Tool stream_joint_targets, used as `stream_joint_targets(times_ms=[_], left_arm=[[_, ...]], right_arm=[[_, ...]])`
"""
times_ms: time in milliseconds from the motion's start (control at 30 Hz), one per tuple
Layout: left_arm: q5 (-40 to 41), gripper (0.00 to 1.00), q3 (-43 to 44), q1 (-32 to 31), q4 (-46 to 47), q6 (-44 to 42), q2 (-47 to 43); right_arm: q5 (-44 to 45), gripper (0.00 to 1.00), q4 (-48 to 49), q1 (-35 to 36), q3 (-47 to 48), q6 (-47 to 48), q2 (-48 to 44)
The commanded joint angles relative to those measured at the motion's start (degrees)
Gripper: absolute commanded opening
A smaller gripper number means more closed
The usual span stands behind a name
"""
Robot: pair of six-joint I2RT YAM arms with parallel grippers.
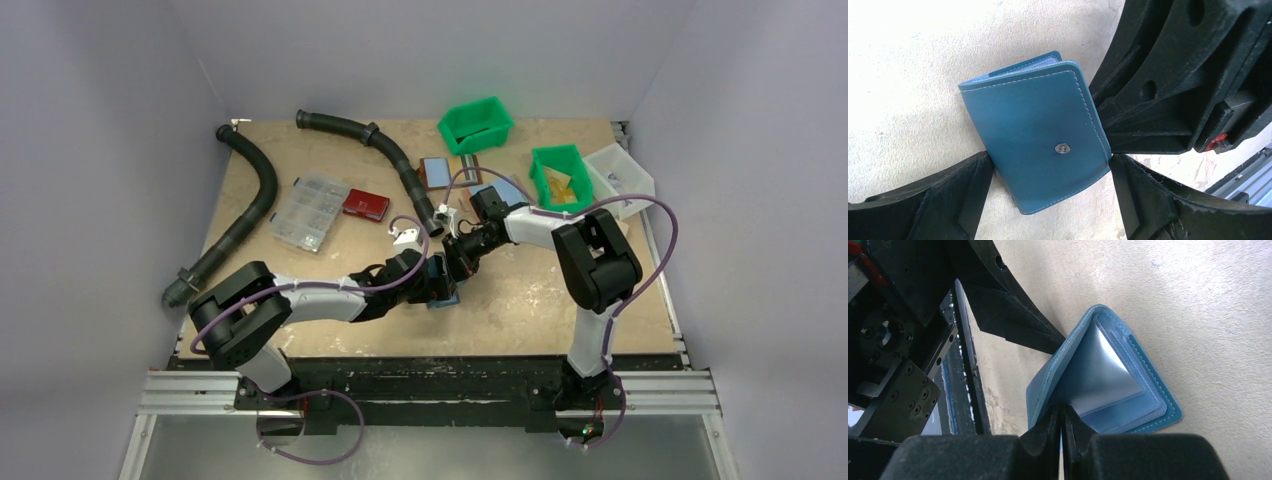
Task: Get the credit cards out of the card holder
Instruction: Open the card holder at the center of the board.
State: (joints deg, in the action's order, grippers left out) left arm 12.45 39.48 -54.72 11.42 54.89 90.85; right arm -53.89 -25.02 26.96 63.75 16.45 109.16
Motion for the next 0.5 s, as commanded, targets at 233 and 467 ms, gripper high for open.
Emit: stream_joint_targets(times_ms=[233,467], left_arm=[[-3.2,0.96,-2.7,0.1,4.5,-2.4,-4.1],[-4.4,0.97,-2.7,0.1,5.1,-3.5,-4.6]], right_arm=[[-7.5,0.12,-2.2,0.9,2.0,-0.6,1.1],[-9.9,0.12,-2.6,0.9,2.1,-0.3,1.5]])
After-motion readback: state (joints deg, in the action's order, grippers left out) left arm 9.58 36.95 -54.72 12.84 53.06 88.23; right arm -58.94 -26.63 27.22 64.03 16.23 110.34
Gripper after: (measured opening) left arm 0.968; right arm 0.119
